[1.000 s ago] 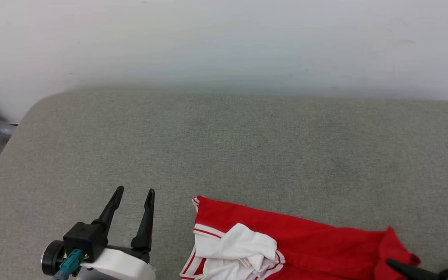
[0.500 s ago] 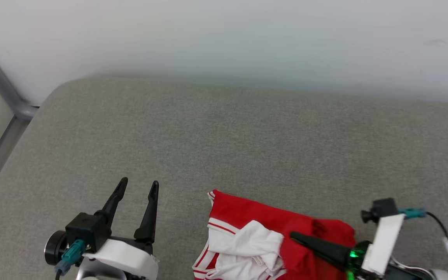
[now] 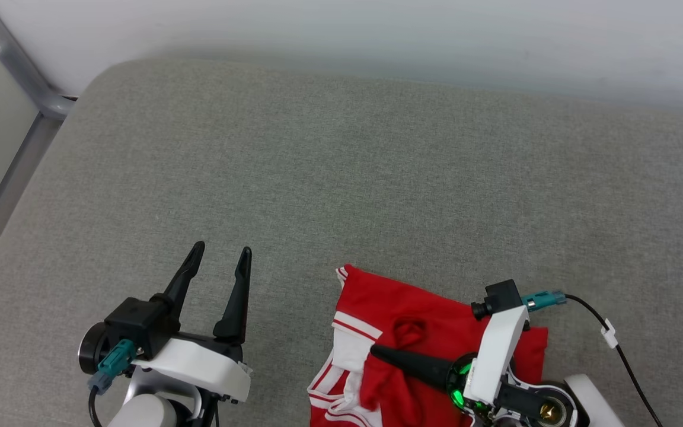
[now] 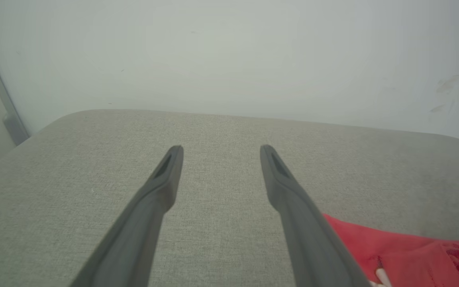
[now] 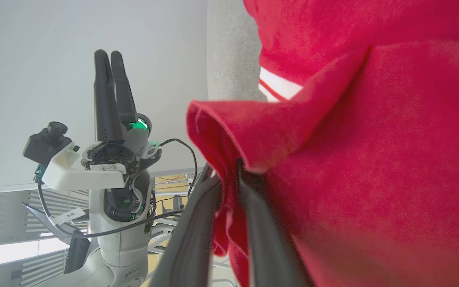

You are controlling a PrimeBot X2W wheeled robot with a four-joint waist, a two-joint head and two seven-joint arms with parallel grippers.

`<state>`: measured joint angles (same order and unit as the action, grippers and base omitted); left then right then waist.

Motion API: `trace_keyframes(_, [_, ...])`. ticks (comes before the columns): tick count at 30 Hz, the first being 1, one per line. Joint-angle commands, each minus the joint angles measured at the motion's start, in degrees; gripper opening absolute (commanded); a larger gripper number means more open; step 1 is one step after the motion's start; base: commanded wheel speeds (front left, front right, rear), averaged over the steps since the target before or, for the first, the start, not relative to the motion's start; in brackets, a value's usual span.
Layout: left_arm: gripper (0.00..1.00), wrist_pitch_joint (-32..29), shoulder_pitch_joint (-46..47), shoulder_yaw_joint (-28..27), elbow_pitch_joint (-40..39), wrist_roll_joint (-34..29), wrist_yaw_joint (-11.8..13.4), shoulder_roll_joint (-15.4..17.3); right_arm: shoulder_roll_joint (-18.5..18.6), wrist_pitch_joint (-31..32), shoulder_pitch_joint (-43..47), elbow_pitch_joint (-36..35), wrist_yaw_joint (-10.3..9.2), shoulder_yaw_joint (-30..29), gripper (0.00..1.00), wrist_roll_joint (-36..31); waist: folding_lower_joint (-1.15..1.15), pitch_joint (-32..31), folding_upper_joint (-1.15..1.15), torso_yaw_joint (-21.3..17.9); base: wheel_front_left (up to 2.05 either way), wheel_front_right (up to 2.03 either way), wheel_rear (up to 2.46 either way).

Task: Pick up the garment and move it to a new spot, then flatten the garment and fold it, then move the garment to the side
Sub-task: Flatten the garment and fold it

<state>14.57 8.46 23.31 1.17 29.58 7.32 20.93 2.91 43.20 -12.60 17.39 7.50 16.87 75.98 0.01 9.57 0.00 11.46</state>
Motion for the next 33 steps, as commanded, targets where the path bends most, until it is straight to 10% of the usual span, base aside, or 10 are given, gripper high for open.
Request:
trace_keyframes(1, [1.00,0.39,0.92,-0.34,0.69,-0.21,-0.50,-0.65,-0.06,-1.99,-1.60,-0.22,-0.02,1.69,1.00,-0.36,-0.01,0.24,0.00,-0.32,0.00,0.00,0.00])
trace_keyframes(8, [1.00,0.57,0.80,-0.72,1.45,-0.77,-0.87,-0.83,0.83,-6.59,-2.23,-4.43,-0.03,3.57,1.00,-4.34,-0.01,-0.70,0.00,-1.38,0.00,0.00,0.00])
trace_keyframes(15, [1.00,0.62,-0.63,-1.10,1.61,-1.12,-0.39,-0.78,4.99,-22.45,-0.87,-8.95,-0.03,2.39,1.00,-21.69,-0.01,-2.91,0.00,-2.91,0.00,0.00,0.00])
trace_keyframes(33, [1.00,0.65,-5.41,-2.34,1.07,-1.61,2.44,0.67,3.34,-40.31,13.22,-19.67,-0.02,-24.92,1.00,-59.42,-0.01,-10.03,0.00,-7.53,0.00,0.00,0.00])
